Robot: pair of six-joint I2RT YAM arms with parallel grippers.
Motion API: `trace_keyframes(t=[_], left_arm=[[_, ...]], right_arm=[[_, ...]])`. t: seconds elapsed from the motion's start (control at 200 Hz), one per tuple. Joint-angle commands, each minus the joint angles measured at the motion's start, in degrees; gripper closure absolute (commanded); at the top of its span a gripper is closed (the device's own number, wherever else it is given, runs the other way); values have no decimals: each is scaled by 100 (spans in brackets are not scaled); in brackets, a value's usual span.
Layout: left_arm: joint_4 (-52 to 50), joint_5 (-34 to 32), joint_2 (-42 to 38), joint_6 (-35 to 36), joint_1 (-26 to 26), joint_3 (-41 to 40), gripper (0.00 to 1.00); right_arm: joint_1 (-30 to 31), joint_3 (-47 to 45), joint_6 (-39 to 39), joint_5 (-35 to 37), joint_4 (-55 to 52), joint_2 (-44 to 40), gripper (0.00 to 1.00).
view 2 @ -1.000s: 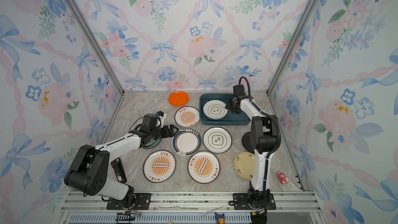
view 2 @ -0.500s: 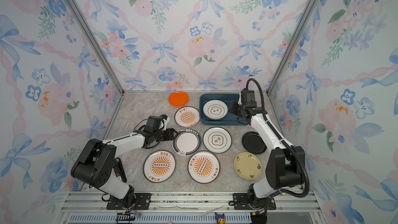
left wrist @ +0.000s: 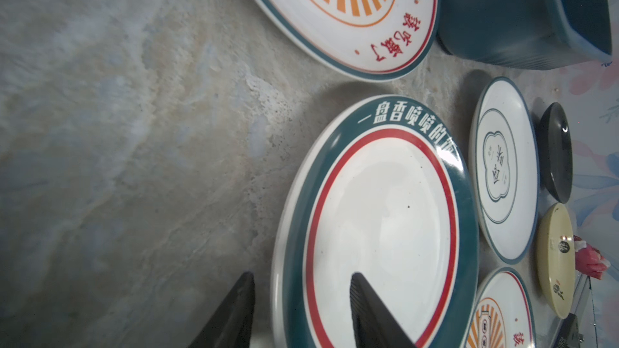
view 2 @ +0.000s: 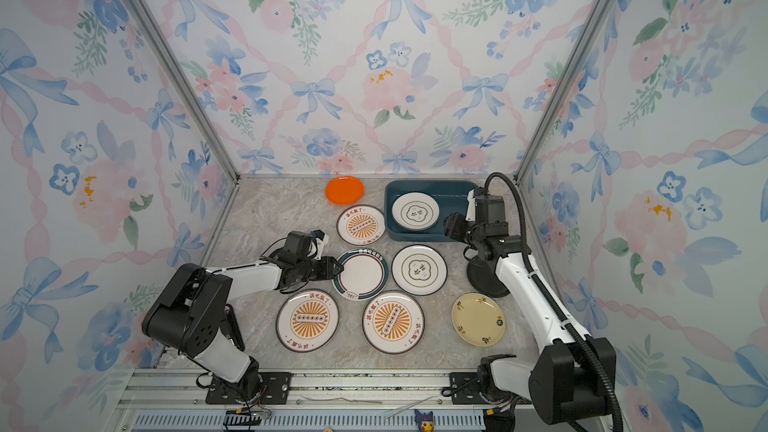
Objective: Place the plates into the plastic bin on the countertop
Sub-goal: Pick up the plate from the center of the table.
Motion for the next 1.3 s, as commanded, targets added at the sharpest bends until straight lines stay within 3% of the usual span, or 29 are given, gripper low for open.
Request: trace_keyframes(t=[0.0,0.145,0.49,1.14,1.295], left_arm=[[231,213,107,-19,-23,-126,56],[379,369,178,-53,-7,-230,67],[389,405,170,-4,87,-334,80],[482,559,233,-17,342,-349,93],[486,585,167,-43,428,-340,100]], right_arm=[[8,-158,77,-73,2,-188,41],[11,-293,111,-54,5,-285,41],[13,-370,152,-50,6,-359,41],[45,-691,192,-2,-99,-578,40],[54,-778,218,-26,-91,-630,40]])
